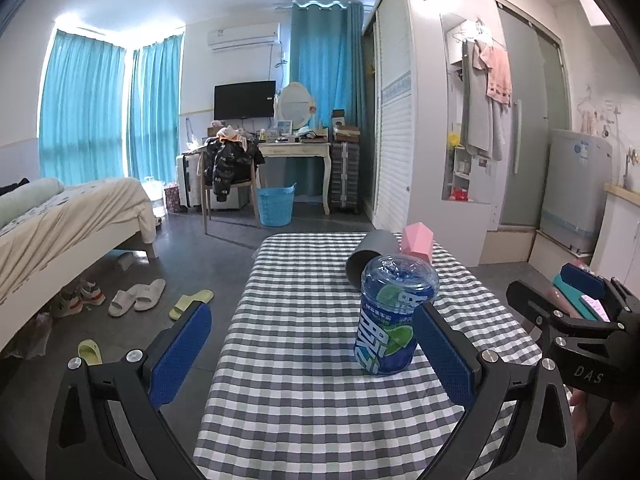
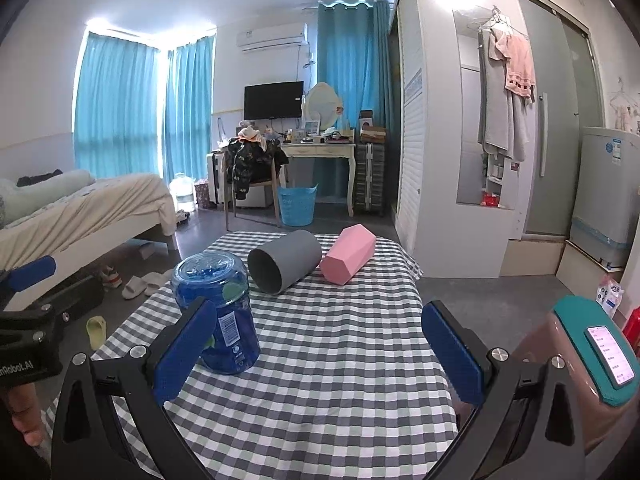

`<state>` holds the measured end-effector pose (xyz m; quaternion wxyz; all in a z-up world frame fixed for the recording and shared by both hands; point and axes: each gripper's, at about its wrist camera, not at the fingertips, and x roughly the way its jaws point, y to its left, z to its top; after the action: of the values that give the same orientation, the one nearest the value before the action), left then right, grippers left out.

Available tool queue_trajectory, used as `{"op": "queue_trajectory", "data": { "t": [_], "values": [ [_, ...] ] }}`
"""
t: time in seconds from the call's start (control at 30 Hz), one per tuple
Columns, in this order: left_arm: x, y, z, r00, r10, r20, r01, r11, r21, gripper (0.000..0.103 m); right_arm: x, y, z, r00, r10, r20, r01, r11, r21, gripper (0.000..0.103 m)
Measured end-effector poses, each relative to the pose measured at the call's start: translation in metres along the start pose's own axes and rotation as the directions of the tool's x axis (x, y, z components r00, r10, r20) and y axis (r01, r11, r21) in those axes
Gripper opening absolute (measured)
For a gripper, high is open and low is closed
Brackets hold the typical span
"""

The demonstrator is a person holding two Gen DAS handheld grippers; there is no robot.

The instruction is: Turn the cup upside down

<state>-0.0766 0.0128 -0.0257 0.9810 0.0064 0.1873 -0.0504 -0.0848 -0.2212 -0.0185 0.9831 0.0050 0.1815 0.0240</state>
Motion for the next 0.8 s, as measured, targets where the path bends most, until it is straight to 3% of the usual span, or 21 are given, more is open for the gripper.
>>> {"op": "queue_trajectory", "data": {
  "t": [0.8],
  "values": [
    [0.0012, 0.0038, -0.0015, 1.0, 0.013, -0.012, -0.013, 1.0, 0.002, 0.103, 0.006, 0.0006, -0.0039, 1.0, 0.014, -0.022, -0.014, 1.0, 0.013, 0.103]
  ]
}}
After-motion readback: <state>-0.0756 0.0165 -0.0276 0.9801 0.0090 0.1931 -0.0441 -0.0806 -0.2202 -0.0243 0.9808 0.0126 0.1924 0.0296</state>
